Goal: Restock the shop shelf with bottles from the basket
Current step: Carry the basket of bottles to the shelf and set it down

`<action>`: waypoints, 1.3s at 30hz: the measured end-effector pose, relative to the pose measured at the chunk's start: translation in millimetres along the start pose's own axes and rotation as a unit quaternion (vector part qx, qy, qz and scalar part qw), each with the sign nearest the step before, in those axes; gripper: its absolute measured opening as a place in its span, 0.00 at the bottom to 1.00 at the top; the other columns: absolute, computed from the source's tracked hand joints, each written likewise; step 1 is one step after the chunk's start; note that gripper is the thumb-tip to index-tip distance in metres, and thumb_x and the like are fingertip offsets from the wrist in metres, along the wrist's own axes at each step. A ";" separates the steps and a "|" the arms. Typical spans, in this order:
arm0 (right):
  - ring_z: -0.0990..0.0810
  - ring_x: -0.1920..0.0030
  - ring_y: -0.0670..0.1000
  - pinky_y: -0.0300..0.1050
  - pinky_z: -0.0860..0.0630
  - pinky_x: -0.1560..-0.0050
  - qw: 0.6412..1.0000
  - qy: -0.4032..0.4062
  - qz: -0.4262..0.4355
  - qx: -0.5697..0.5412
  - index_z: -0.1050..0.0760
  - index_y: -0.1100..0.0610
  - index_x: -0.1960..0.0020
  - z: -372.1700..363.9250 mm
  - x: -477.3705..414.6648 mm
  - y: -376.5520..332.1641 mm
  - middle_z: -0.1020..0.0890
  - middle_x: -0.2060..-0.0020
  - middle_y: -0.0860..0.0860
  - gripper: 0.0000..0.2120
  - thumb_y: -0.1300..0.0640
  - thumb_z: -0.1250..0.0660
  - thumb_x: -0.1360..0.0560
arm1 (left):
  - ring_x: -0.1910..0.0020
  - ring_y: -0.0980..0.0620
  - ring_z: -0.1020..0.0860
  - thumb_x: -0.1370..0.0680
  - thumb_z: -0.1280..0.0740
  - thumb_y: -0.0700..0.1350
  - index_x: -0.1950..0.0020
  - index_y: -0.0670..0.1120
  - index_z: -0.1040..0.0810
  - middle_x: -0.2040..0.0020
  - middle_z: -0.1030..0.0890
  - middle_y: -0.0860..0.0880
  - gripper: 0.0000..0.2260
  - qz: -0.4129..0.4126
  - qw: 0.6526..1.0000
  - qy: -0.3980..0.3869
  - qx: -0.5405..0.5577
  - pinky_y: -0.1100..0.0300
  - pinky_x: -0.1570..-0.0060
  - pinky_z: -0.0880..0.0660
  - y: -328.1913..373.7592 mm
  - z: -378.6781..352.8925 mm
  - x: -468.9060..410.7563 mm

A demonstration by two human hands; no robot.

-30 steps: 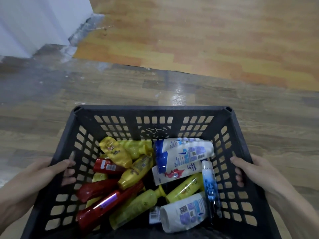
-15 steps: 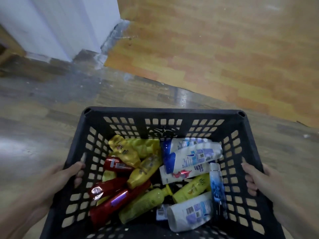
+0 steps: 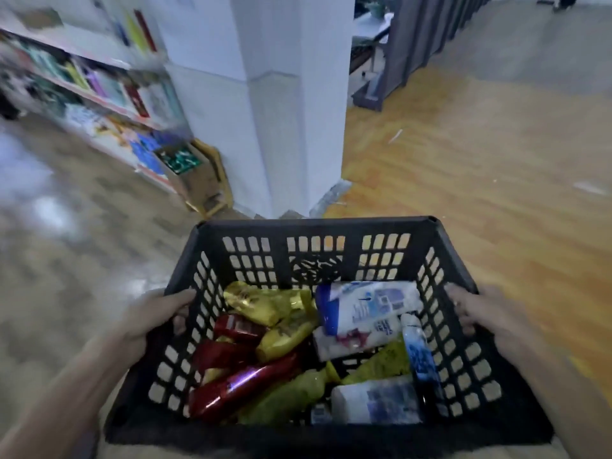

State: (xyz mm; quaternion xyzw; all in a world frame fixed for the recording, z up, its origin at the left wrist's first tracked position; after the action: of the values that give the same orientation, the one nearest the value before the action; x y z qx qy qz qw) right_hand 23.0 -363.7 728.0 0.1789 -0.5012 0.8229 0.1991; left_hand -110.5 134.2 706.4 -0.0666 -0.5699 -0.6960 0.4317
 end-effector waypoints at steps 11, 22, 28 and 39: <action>0.36 0.71 0.52 0.44 0.39 0.71 0.996 -0.026 0.087 0.025 0.28 0.61 0.54 -18.9 -17.7 -56.7 0.33 0.70 0.54 0.08 0.56 0.34 0.20 | 0.71 0.49 0.31 0.26 0.29 0.39 0.47 0.36 0.24 0.66 0.27 0.43 0.11 -0.044 0.989 0.125 0.058 0.58 0.70 0.31 -15.1 32.1 80.7; 0.37 0.73 0.51 0.45 0.39 0.71 0.993 -0.052 0.085 0.062 0.29 0.58 0.57 -32.6 -35.7 -34.5 0.35 0.71 0.53 0.08 0.56 0.36 0.21 | 0.72 0.47 0.28 0.29 0.27 0.34 0.57 0.37 0.24 0.70 0.25 0.41 0.06 0.004 0.988 0.156 -0.010 0.55 0.65 0.28 -55.1 23.3 87.7; 0.36 0.74 0.52 0.44 0.38 0.72 0.993 -0.058 0.069 0.081 0.28 0.58 0.56 -32.2 -61.8 -17.8 0.34 0.72 0.52 0.08 0.54 0.36 0.22 | 0.62 0.42 0.21 0.29 0.26 0.39 0.55 0.39 0.22 0.62 0.19 0.38 0.07 0.037 0.989 0.141 0.022 0.46 0.51 0.21 -72.8 3.2 96.3; 0.35 0.73 0.53 0.49 0.36 0.64 0.982 -0.114 0.113 0.099 0.30 0.59 0.61 -53.4 -67.8 -20.5 0.34 0.74 0.53 0.13 0.54 0.35 0.21 | 0.72 0.48 0.27 0.27 0.28 0.42 0.55 0.37 0.22 0.71 0.24 0.44 0.09 0.062 0.977 0.170 0.108 0.53 0.61 0.27 -108.7 -2.5 132.3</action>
State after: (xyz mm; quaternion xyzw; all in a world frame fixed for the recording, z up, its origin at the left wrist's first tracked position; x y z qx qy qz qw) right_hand 86.4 -317.3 686.8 0.2328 -0.4536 0.8598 0.0271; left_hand -264.9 60.2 702.9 0.0645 -0.5543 -0.6034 0.5696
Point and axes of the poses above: each hand's wrist, its own x-axis away from the middle knuckle, its own z-axis out of the back of the hand, y = z × x, the point moved 8 cm from there along -x, towards the middle knuckle
